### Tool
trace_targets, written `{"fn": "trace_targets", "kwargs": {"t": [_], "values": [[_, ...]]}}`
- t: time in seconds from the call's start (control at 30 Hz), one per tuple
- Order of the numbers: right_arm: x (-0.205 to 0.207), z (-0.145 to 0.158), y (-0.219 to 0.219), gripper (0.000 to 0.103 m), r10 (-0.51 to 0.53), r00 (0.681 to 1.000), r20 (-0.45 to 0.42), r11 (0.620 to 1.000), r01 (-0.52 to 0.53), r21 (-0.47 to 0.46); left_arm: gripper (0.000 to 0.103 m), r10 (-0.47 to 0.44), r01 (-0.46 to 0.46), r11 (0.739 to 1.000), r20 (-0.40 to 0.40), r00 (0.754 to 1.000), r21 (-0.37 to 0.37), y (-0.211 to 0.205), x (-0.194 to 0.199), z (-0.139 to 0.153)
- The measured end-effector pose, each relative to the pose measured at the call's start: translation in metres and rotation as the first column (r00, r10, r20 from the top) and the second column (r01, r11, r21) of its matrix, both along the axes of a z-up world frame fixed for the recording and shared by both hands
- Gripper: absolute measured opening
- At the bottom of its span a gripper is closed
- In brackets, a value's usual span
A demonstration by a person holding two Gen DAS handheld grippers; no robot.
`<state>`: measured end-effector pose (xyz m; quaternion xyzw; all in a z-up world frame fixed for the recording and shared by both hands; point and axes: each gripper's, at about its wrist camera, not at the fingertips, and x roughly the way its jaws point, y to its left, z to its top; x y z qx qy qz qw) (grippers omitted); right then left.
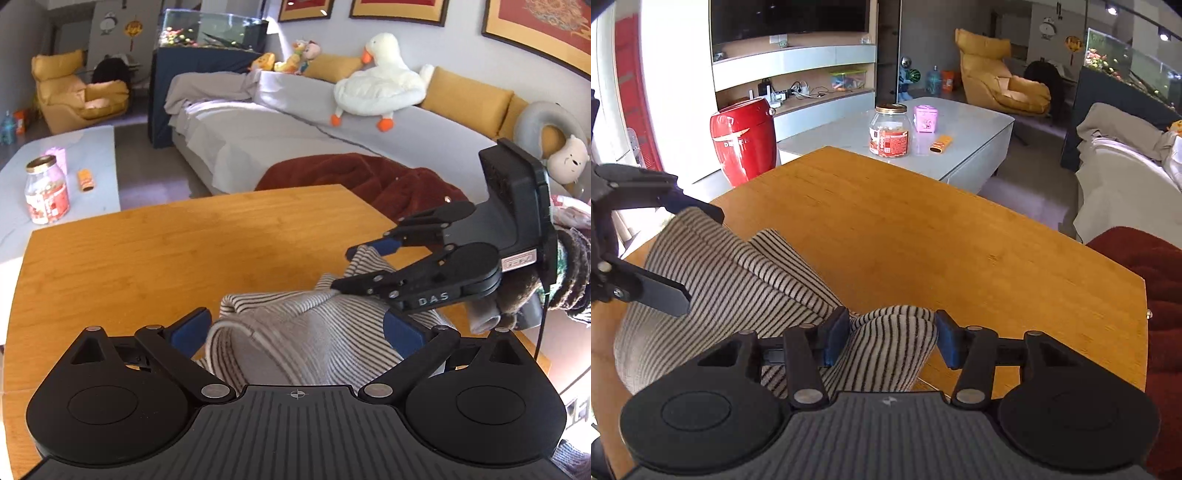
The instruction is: Fold clothes
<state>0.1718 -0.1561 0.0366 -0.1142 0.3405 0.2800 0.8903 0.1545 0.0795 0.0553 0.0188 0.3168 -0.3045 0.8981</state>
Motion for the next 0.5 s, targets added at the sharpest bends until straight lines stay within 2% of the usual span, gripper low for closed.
{"fn": "trace_targets", "kwargs": {"t": [0.23, 0.3, 0.37, 0.5], "values": [[-0.001, -0.011, 0.008, 0.05, -0.005, 0.999, 0.054, 1.0, 0.005, -0.013, 0.102, -0.104, 0.098, 0.993, 0.097, 0.99, 0.063, -0.032, -0.002, 0.013], [-0.004, -0.01, 0.005, 0.053, -0.021, 0.998, 0.061, 1.0, 0.02, 0.004, 0.102, -0.12, 0.113, 0.989, 0.075, 0.99, 0.094, -0.038, 0.003, 0.005], [-0.009, -0.007, -0.002, 0.065, -0.051, 0.997, 0.064, 0.998, 0.049, 0.033, 0.103, -0.109, 0.105, 0.989, 0.026, 0.994, 0.107, -0.038, 0.011, -0.009], [-0.018, -0.001, -0.014, 0.079, -0.112, 0.991, 0.068, 0.99, 0.106, 0.091, 0.103, -0.075, 0.079, 0.992, -0.042, 0.996, 0.102, -0.032, 0.021, -0.032]]}}
